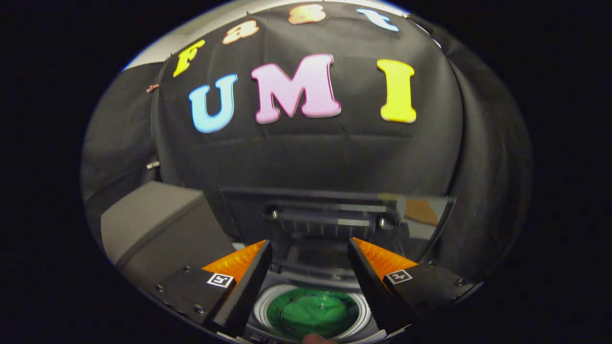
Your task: Put the clothes into the washing machine and then close the washing machine lid.
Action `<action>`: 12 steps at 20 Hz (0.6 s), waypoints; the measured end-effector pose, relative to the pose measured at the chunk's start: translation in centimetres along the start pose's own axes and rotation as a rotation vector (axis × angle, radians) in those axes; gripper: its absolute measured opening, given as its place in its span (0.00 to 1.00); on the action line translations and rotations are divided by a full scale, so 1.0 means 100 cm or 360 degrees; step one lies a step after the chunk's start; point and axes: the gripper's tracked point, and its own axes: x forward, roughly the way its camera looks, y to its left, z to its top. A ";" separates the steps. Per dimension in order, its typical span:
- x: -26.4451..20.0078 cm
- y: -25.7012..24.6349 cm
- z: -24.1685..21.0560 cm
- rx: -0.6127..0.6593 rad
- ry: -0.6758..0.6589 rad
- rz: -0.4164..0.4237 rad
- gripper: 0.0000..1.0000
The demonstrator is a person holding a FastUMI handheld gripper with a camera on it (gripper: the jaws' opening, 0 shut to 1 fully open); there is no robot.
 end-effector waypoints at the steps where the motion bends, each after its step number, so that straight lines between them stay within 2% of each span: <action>1: -0.003 0.006 0.019 0.0010 -0.0109 0.0019 0.99; 4: 0.002 0.014 0.064 0.0057 -0.0358 0.0086 0.99; 6: 0.017 0.005 0.077 0.0053 -0.0414 0.0047 0.99; 10: 0.069 -0.026 0.052 -0.0002 -0.0207 -0.0126 0.99; 12: 0.091 -0.040 0.022 -0.0016 -0.0014 -0.0199 0.99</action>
